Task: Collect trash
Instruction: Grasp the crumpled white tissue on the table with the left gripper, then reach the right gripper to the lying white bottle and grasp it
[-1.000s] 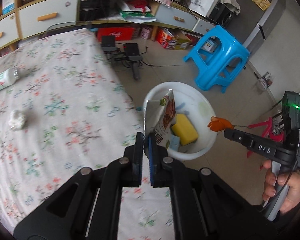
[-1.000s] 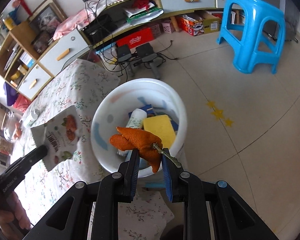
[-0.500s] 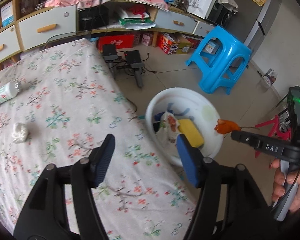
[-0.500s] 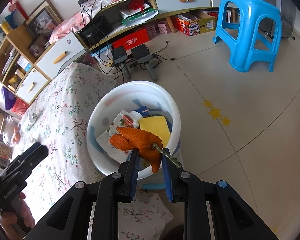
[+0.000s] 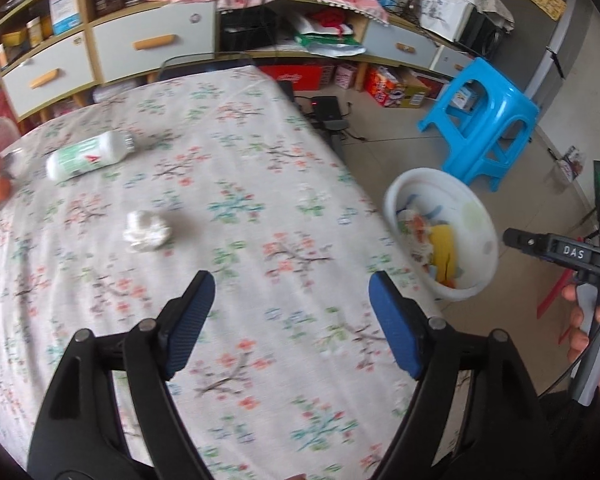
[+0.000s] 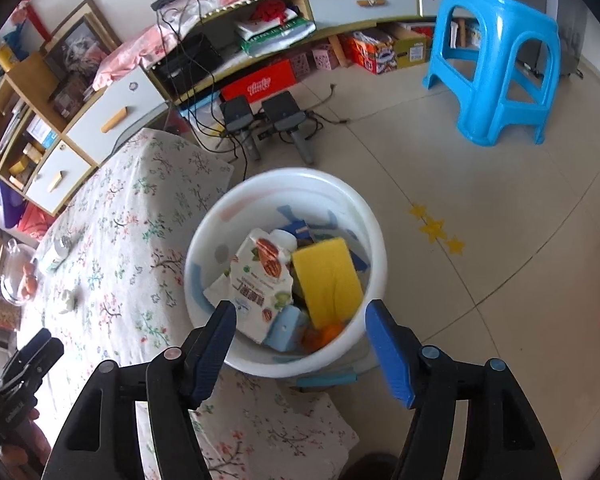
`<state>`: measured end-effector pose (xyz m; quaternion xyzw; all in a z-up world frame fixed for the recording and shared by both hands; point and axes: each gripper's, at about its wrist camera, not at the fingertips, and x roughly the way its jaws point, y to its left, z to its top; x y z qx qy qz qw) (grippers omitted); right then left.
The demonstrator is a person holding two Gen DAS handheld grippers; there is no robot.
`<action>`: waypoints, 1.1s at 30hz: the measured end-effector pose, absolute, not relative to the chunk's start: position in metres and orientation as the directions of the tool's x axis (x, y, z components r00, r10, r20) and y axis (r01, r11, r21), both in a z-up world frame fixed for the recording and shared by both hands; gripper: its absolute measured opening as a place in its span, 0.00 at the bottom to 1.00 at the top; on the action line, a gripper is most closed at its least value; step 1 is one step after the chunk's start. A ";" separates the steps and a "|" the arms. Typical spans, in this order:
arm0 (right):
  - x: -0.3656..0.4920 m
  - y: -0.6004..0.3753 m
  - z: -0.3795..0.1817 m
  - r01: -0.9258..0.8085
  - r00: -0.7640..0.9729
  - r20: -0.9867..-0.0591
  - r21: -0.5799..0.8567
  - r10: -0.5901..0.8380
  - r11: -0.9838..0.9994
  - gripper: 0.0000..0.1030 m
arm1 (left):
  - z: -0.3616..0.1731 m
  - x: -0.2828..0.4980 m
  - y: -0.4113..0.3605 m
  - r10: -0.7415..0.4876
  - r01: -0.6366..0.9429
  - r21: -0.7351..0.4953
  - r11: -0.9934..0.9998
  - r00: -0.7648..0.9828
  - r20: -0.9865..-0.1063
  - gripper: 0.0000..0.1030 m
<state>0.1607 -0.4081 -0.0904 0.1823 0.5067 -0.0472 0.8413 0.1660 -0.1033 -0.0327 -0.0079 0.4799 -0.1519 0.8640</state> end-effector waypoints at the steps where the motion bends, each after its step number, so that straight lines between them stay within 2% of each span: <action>1: 0.162 -0.405 -0.090 0.260 0.482 -0.870 0.255 0.104 0.931 0.67 | -0.032 0.167 -0.098 -0.262 0.244 -0.157 0.957 0.493 -0.830 0.77; 9: 0.168 -0.379 -0.087 0.209 0.478 -0.871 0.237 0.112 0.949 0.69 | -0.033 0.182 -0.047 -0.205 0.126 -0.163 0.979 0.494 -0.845 0.78; 20: 0.176 -0.359 -0.086 0.185 0.473 -0.873 0.230 0.119 0.955 0.70 | -0.064 0.215 -0.019 -0.223 0.031 -0.237 0.971 0.478 -0.850 0.77; 23: 0.178 -0.357 -0.087 0.190 0.470 -0.875 0.230 0.118 0.954 0.70 | -0.069 0.222 -0.021 -0.224 0.033 -0.239 0.970 0.493 -0.841 0.68; 24: 0.179 -0.356 -0.087 0.191 0.469 -0.875 0.230 0.117 0.954 0.70 | -0.071 0.225 -0.022 -0.225 0.035 -0.240 0.970 0.498 -0.837 0.61; 27: 0.182 -0.349 -0.086 0.191 0.466 -0.877 0.227 0.115 0.955 0.70 | -0.079 0.232 -0.022 -0.215 0.039 -0.225 0.974 0.488 -0.846 0.34; 29: 0.184 -0.343 -0.083 0.192 0.471 -0.874 0.234 0.120 0.953 0.70 | -0.082 0.233 -0.020 -0.197 0.036 -0.206 0.978 0.485 -0.852 0.22; 30: 0.184 -0.340 -0.082 0.191 0.474 -0.872 0.240 0.125 0.952 0.70 | -0.081 0.233 -0.018 -0.193 0.034 -0.202 0.979 0.488 -0.852 0.05; 33: 0.185 -0.328 -0.080 0.189 0.474 -0.869 0.257 0.141 0.948 0.70 | -0.074 0.229 -0.003 -0.222 0.010 -0.246 0.969 0.470 -0.854 0.02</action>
